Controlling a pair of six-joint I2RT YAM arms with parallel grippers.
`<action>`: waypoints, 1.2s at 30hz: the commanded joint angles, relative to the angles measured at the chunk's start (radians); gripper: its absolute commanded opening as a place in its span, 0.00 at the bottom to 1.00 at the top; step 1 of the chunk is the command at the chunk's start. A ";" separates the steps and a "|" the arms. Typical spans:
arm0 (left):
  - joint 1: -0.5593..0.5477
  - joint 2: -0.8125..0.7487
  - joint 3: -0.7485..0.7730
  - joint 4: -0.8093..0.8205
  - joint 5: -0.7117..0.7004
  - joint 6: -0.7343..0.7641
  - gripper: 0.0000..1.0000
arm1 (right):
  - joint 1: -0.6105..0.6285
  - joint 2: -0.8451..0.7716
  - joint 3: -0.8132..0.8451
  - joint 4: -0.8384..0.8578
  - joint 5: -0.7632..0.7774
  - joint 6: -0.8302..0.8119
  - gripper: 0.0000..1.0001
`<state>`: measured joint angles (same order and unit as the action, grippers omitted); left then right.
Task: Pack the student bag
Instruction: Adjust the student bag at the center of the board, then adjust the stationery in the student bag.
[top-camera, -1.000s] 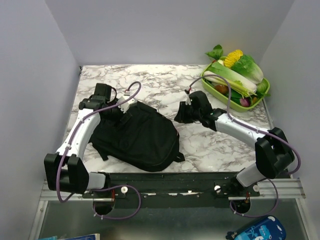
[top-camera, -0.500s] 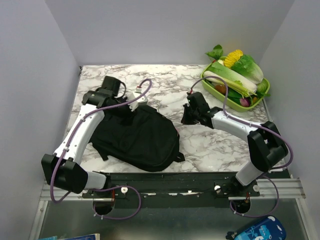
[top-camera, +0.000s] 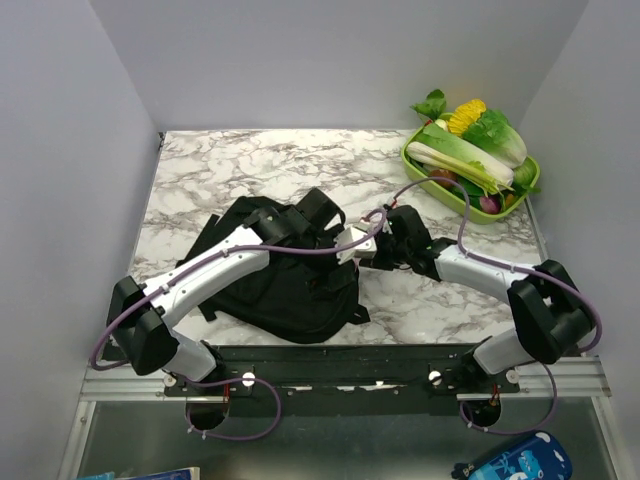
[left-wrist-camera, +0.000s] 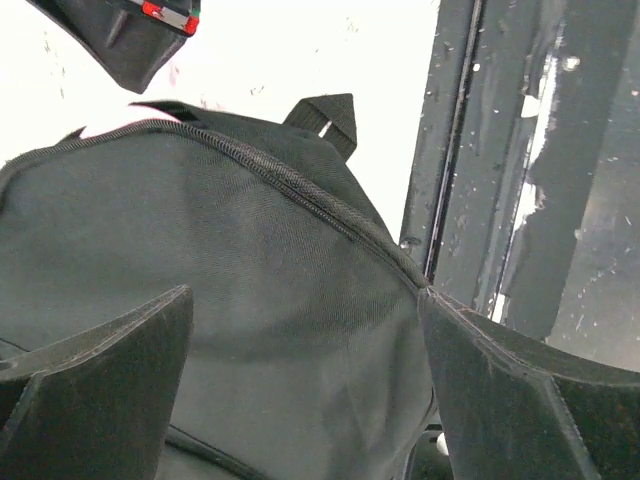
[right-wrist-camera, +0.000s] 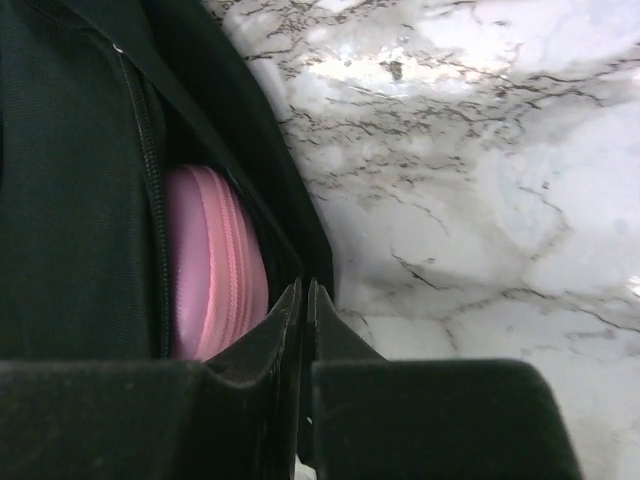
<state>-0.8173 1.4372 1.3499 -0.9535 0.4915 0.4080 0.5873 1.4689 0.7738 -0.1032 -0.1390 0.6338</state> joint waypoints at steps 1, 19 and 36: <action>-0.066 0.028 -0.061 0.169 -0.186 -0.166 0.99 | -0.004 0.057 -0.016 0.143 -0.080 0.076 0.12; -0.172 0.170 -0.138 0.337 -0.465 -0.199 0.78 | -0.004 0.061 -0.059 0.275 -0.177 0.118 0.03; -0.126 0.104 -0.038 0.262 -0.525 -0.101 0.00 | 0.011 0.039 -0.061 0.313 -0.188 0.109 0.01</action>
<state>-0.9825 1.5761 1.2194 -0.6498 0.0013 0.2752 0.5804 1.5150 0.7185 0.1337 -0.2619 0.7254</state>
